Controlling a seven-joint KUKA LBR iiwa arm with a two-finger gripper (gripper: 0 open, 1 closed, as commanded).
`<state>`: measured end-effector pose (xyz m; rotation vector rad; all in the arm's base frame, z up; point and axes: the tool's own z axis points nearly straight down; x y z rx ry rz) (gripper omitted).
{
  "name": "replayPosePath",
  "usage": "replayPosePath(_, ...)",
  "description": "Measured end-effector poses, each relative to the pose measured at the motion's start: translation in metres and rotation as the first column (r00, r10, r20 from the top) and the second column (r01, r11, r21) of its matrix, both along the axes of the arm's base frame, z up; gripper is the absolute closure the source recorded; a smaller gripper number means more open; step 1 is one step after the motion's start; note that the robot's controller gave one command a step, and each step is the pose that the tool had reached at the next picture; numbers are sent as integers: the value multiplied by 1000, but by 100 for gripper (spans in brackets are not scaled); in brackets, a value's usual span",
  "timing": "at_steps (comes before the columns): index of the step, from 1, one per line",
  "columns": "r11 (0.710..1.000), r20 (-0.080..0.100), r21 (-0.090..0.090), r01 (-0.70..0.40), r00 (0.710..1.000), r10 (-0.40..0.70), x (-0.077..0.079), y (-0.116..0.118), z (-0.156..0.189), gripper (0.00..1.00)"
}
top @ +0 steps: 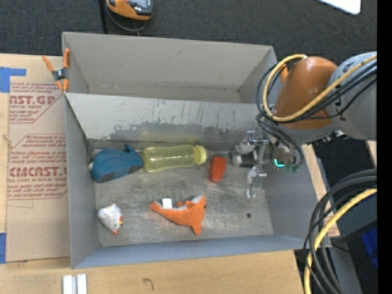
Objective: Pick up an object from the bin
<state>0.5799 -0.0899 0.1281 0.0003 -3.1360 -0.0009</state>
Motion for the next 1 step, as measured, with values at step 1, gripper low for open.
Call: replayPosePath(1,1000,7,-1,-1,1000,1,2,0,4,0)
